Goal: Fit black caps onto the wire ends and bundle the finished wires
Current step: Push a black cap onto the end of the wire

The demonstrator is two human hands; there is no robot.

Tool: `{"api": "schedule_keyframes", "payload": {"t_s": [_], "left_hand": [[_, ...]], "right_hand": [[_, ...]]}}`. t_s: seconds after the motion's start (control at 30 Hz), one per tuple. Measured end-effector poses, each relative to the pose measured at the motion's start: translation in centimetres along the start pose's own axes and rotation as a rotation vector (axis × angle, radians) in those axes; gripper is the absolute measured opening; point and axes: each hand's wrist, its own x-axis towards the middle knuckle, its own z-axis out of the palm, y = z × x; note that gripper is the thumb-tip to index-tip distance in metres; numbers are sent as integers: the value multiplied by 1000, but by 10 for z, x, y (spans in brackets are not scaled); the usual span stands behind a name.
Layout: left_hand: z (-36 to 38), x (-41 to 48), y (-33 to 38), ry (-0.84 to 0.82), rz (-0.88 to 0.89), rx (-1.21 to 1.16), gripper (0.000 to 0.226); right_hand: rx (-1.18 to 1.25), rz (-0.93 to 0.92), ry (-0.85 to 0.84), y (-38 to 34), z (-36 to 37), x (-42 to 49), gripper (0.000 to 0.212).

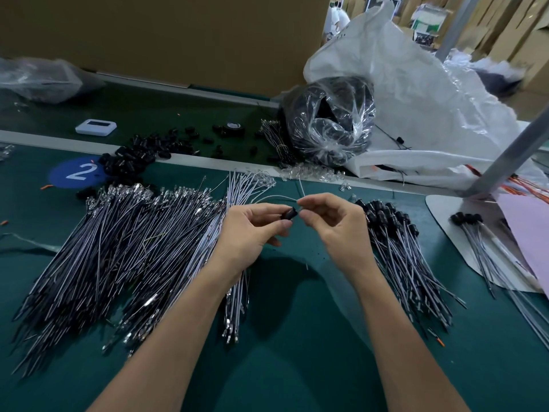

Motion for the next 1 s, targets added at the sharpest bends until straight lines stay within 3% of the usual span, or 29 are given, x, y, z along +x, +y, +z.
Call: {"api": "schedule_keyframes", "payload": {"t_s": [0.2, 0.43, 0.6, 0.8, 1.0], "left_hand": [[1, 0, -3, 9, 78, 118, 33], [1, 0, -4, 43, 174, 254, 26], [2, 0, -3, 33, 179, 228, 31], [1, 0, -2, -16, 170, 195, 34], [1, -3, -1, -30, 184, 189, 29]], "right_hand": [[-42, -19, 7, 1, -3, 0, 25], [-173, -201, 23, 1, -2, -1, 23], [-73, -24, 7, 3, -3, 1, 23], [236, 111, -13, 0, -5, 1, 16], [265, 147, -61, 2, -10, 1, 11]]}}
